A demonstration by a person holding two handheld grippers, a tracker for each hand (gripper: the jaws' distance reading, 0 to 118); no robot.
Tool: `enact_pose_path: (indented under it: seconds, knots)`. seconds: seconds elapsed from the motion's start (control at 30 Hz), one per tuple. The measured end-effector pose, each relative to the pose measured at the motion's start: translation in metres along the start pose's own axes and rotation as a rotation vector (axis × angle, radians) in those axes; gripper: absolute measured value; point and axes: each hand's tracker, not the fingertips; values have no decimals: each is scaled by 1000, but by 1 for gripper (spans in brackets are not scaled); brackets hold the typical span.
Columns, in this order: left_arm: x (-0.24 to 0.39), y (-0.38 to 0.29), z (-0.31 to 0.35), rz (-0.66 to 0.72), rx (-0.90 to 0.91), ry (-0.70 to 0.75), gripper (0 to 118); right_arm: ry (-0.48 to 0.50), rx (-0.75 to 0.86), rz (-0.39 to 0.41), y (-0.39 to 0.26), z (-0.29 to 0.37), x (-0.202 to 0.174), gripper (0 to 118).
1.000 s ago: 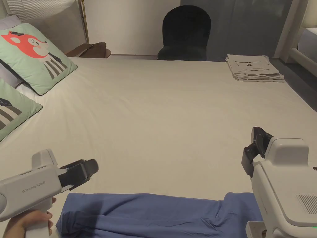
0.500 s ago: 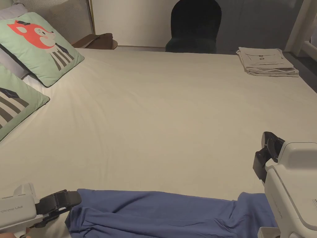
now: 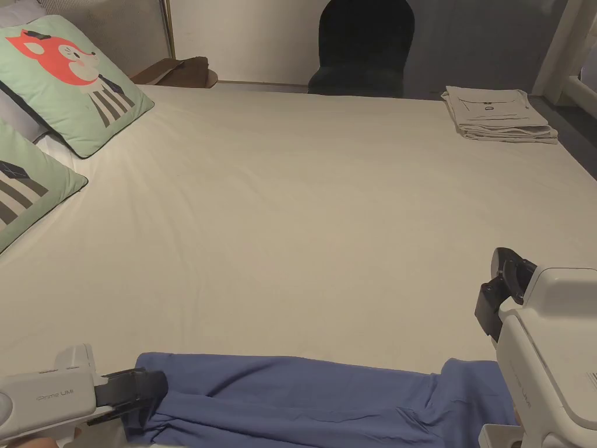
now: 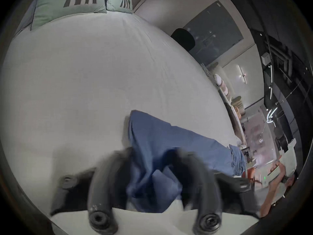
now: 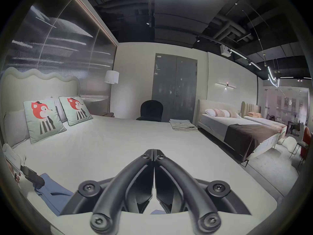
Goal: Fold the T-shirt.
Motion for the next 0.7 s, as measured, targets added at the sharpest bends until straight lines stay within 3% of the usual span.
enact_pose_path:
  seconds: [0.43,0.7]
  knots:
    - [17,5,38,-81,70,60,6,-18,10,-22,2,7,12,0]
    - [7,17,65,-68,116,235,6,-10,16,-23,2,11,15,0]
